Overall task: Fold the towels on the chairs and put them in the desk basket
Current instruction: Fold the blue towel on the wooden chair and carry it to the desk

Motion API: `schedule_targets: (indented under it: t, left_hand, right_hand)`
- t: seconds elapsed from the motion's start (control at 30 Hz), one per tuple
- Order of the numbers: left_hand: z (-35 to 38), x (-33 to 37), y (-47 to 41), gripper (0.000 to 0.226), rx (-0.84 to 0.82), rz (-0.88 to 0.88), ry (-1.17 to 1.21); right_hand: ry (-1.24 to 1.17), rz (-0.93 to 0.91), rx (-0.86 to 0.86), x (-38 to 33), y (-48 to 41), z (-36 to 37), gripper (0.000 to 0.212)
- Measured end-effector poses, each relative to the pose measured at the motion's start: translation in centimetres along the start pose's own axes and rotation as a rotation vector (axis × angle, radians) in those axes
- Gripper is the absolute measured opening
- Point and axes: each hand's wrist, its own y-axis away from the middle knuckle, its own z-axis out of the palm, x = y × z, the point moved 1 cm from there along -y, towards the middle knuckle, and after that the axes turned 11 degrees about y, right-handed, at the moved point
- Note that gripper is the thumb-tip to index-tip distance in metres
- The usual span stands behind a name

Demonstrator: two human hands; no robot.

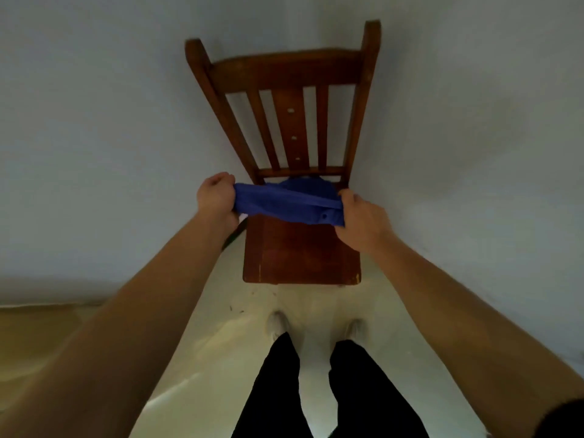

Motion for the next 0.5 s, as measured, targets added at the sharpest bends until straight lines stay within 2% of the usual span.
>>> schedule_targets:
  t: [0.13, 0.3, 0.4, 0.5]
  left_hand:
    - [0.3, 6.6, 5.5, 0.034, -0.007, 0.110, 0.104]
    - [-0.7, 12.0, 10.4, 0.049, -0.126, 0.165, 0.232]
    - [-1.7, 15.1, 13.1, 0.049, -0.186, 0.230, 0.258]
    - [-3.1, 17.6, 15.2, 0.039, -0.235, 0.265, 0.291]
  right_hand:
    - [0.082, 0.027, 0.122, -0.2, 0.0, -7.7, 0.044]
    - [-0.132, 0.142, 0.294, 1.2, 1.8, -15.4, 0.016]
    - [-0.262, 0.195, 0.394, 1.0, 3.6, -20.9, 0.022]
    - [-0.366, 0.254, 0.431, -0.1, 5.3, -24.9, 0.028]
